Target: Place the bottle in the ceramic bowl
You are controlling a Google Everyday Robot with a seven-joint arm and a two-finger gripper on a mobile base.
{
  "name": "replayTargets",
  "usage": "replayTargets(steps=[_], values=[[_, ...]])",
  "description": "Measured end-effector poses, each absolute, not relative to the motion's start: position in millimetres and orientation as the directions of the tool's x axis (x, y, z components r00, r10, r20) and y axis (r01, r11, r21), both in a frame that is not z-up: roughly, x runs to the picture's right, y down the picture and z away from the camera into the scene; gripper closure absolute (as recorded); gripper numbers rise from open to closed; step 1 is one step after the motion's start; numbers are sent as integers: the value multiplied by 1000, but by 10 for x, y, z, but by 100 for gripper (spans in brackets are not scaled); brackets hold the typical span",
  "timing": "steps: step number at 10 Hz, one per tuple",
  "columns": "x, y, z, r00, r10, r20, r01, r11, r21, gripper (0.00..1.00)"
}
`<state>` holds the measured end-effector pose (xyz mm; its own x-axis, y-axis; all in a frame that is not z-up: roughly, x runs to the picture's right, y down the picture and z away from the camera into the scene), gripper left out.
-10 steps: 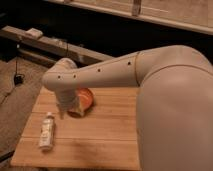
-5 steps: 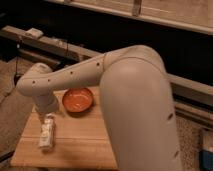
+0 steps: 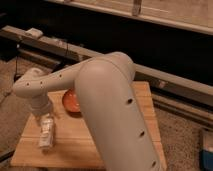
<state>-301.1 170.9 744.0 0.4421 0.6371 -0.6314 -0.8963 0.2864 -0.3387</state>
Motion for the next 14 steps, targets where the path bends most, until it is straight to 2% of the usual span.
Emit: replayTargets(steps=[14], values=[[-3261,2286,7952,466,559,-686,-885,275,-376,35]])
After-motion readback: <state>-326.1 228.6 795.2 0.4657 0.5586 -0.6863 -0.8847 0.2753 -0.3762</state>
